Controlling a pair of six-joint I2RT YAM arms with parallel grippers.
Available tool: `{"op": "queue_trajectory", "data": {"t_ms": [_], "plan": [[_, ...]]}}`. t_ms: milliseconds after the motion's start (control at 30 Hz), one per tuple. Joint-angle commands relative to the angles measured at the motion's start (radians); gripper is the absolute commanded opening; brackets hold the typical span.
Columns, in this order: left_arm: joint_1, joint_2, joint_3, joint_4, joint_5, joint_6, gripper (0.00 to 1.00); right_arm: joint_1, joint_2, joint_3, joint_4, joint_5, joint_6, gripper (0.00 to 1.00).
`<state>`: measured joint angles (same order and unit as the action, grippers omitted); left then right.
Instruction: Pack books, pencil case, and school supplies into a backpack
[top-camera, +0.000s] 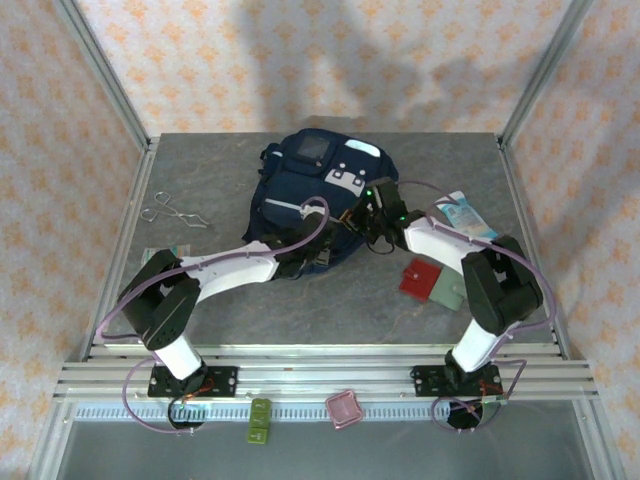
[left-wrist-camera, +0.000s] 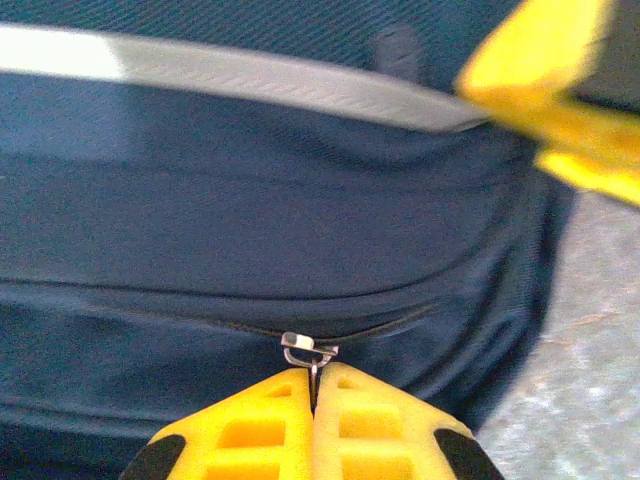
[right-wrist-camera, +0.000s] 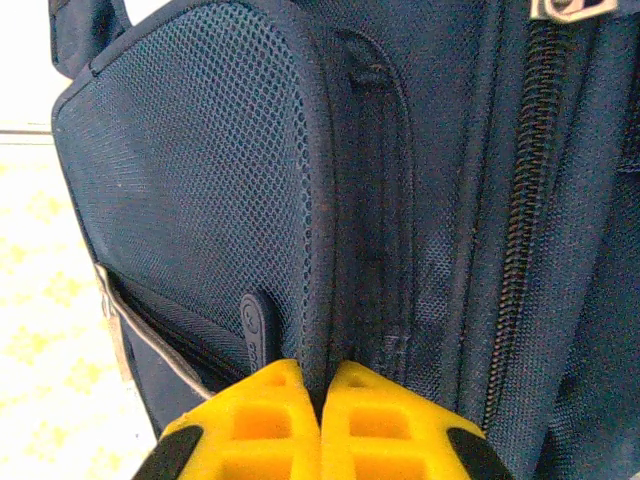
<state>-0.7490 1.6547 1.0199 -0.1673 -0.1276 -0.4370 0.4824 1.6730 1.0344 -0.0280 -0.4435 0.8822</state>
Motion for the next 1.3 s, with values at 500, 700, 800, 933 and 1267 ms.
{"op": "queue_trajectory", "data": {"t_ms": [500,700,800,933,1267], "plan": [[0.18,-0.147,-0.115,-0.036,-0.007,0.028,0.0,-0.103,0.016,0.157,-0.052,0.088,-0.111,0.0],[0.027,-0.09,-0.05,0.018,0.051,-0.028,0.0,-0.155,0.13,0.352,-0.136,0.082,-0.146,0.0],[0.002,-0.042,0.003,0.042,0.05,-0.04,0.0,-0.155,0.138,0.358,-0.128,0.023,-0.131,0.11],[0.003,0.0,0.051,0.055,0.052,-0.03,0.0,-0.135,0.08,0.232,-0.061,-0.051,-0.084,0.29],[0.002,0.024,0.063,0.068,0.069,-0.04,0.0,-0.021,-0.058,-0.017,0.078,-0.081,0.032,0.31]]}}
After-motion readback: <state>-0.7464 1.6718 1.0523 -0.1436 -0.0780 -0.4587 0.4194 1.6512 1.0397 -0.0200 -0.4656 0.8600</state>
